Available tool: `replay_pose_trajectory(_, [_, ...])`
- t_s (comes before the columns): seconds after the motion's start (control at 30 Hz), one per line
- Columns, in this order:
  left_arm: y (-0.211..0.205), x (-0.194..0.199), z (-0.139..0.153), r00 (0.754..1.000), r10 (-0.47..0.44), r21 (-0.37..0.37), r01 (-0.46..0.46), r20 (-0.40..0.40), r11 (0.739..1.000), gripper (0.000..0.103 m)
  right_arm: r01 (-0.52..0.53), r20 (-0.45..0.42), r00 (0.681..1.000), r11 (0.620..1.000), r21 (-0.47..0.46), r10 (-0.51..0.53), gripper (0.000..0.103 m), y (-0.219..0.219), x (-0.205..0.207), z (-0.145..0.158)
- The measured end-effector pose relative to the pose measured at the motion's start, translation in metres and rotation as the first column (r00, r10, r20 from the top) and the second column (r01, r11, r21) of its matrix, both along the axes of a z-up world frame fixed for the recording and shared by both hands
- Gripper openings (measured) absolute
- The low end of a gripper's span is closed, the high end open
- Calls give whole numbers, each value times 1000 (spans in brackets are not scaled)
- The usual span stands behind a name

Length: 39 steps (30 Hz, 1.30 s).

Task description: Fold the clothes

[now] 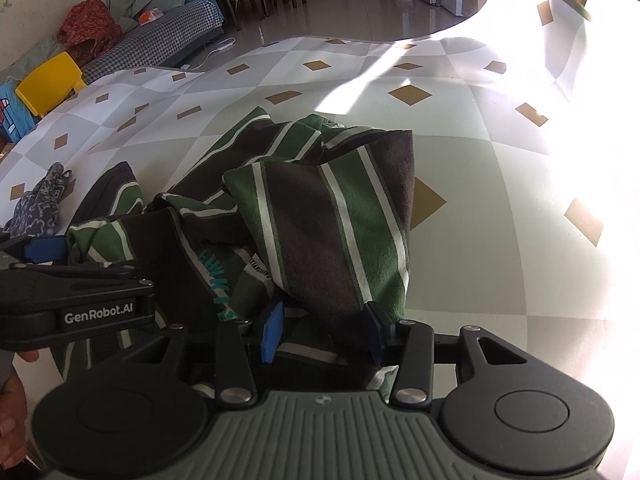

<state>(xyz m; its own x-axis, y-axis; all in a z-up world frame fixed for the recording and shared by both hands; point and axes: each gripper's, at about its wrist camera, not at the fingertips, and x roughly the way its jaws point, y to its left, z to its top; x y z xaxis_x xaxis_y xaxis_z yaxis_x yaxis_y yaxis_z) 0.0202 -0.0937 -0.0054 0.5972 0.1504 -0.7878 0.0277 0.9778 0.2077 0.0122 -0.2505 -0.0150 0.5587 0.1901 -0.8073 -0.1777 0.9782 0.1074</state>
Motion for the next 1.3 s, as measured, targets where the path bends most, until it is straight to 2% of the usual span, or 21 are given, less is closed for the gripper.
replay_pose_trajectory(0.23, [-3, 15, -3, 999, -48, 21, 48, 7, 999, 83, -16, 6, 1000, 999, -32, 16, 48, 8, -3, -2])
replay_pose_trajectory(0.77, [-20, 39, -18, 989, -149, 38, 149, 1, 988, 83, -18, -6, 1000, 999, -33, 18, 51, 13, 0, -5])
replay_pose_trajectory(0.87, [-23, 42, -19, 986, -164, 34, 163, 7, 986, 80, -24, -3, 1000, 999, -42, 24, 53, 15, 0, -6])
replay_pose_trajectory(1.0, [-28, 48, -21, 984, -180, 39, 179, 15, 983, 72, -32, 4, 999, 998, -53, 32, 56, 18, 0, -7])
replay_pose_trajectory(1.13, [-19, 56, -21, 992, -128, -10, 128, 16, 992, 59, -32, 21, 999, 998, -59, 34, 55, 17, 0, -8])
replay_pose_trajectory(1.3, [21, 68, -25, 998, 55, -88, -56, -18, 995, 56, 2, 41, 999, 999, -47, 0, 37, 9, 1, -7])
